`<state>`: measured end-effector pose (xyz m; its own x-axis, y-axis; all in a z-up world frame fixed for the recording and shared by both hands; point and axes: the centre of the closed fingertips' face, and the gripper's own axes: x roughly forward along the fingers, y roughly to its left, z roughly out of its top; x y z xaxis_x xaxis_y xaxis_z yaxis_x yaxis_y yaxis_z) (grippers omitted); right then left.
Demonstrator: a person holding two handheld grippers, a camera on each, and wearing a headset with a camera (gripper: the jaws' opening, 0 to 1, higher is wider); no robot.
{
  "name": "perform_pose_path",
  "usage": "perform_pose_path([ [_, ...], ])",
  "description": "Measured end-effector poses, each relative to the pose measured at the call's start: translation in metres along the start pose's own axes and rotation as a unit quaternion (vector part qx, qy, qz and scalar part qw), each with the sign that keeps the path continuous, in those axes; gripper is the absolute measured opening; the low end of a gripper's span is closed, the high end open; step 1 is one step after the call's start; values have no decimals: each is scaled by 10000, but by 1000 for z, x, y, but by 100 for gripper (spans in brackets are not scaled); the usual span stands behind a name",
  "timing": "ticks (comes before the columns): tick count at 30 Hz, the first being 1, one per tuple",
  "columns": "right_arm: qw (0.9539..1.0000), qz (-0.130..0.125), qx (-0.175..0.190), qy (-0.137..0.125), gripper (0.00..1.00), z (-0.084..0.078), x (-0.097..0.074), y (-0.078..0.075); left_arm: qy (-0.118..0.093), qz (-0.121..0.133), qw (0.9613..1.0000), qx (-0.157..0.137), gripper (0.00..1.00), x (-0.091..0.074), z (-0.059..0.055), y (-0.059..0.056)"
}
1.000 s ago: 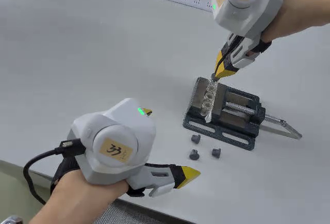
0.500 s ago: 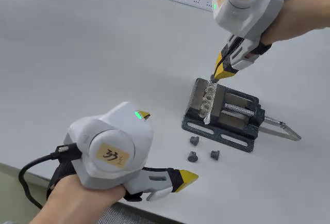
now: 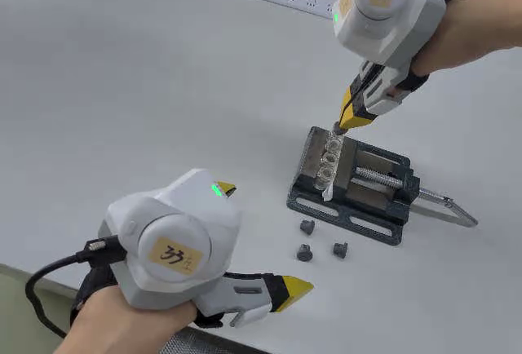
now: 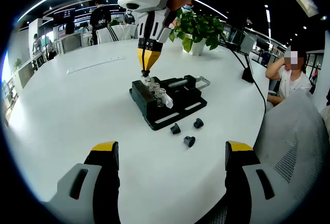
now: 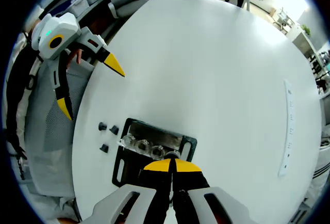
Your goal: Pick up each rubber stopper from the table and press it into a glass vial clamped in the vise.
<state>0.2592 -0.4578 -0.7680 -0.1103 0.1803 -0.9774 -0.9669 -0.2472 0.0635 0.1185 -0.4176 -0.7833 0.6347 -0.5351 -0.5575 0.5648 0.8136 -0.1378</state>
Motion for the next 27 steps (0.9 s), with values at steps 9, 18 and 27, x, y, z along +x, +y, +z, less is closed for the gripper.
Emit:
perform_pose_path([
  [9, 9999, 2, -88, 109, 0, -1, 2, 0, 4, 13, 10000, -50, 83, 0, -2, 2],
  [18, 9999, -17, -2, 168, 0, 0, 2, -1, 24, -33, 10000, -46, 83, 2, -3, 0],
  [27, 9994, -45, 14, 347, 0, 0, 3, -1, 7, -33, 10000, -57, 83, 2, -3, 0],
])
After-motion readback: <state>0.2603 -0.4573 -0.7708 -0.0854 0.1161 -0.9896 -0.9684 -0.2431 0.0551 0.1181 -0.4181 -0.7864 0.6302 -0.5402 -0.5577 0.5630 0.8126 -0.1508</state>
